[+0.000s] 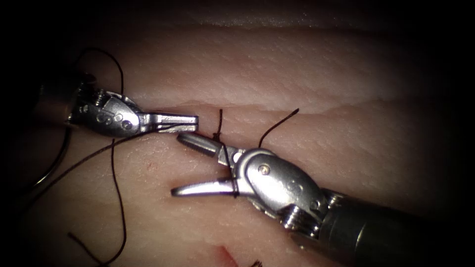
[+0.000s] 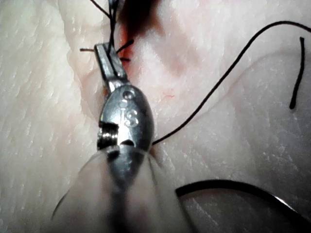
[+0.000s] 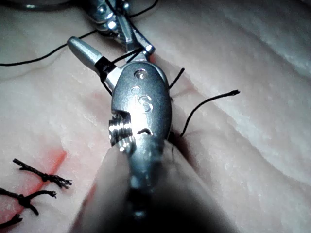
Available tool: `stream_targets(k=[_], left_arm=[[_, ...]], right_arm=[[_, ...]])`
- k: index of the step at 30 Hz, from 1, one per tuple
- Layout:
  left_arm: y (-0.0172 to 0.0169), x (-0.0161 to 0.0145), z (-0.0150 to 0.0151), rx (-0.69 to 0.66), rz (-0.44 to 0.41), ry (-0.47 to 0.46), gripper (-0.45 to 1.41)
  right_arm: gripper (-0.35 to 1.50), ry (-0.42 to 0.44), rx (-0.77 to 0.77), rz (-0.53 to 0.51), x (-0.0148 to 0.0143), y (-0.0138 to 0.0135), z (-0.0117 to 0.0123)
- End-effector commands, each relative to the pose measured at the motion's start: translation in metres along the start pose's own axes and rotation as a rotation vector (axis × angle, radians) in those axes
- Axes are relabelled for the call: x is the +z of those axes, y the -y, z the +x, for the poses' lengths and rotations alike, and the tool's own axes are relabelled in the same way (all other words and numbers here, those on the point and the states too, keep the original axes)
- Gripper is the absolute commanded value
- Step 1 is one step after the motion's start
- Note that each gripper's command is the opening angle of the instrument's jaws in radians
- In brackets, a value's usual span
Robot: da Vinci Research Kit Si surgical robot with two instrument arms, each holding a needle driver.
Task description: Wound Closure
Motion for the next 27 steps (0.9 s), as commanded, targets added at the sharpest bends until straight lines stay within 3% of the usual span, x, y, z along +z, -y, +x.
stream_targets(k=[1,10,13,14,15,27], left_arm=[[-0.0001,0.0009,-0.0005,0.002,0.003,-0.001,-0.45],[-0.0035,0.0018,0.0016,0.000,-0.022,-0.028,-0.45],[-0.0050,0.0019,0.0027,0.001,-0.030,-0.034,-0.45],[-0.0059,0.0020,0.0033,0.002,-0.033,-0.035,-0.45],[-0.0065,0.0021,0.0037,0.003,-0.035,-0.036,-0.45],[-0.0081,0.0040,0.0081,0.006,-0.039,-0.056,-0.45]], right_arm=[[0.69,-0.011,-0.011,-0.022,0.0002,-0.0010,0.0002],[0.69,0.006,-0.034,-0.182,-0.0011,-0.0032,0.0006],[0.61,0.034,-0.046,-0.230,-0.0016,-0.0038,0.0002],[0.44,0.046,-0.056,-0.252,-0.0019,-0.0040,-0.0002],[0.39,0.053,-0.061,-0.264,-0.0021,-0.0041,-0.0004],[0.39,0.219,-0.112,-0.308,-0.0016,-0.0032,-0.0046]])
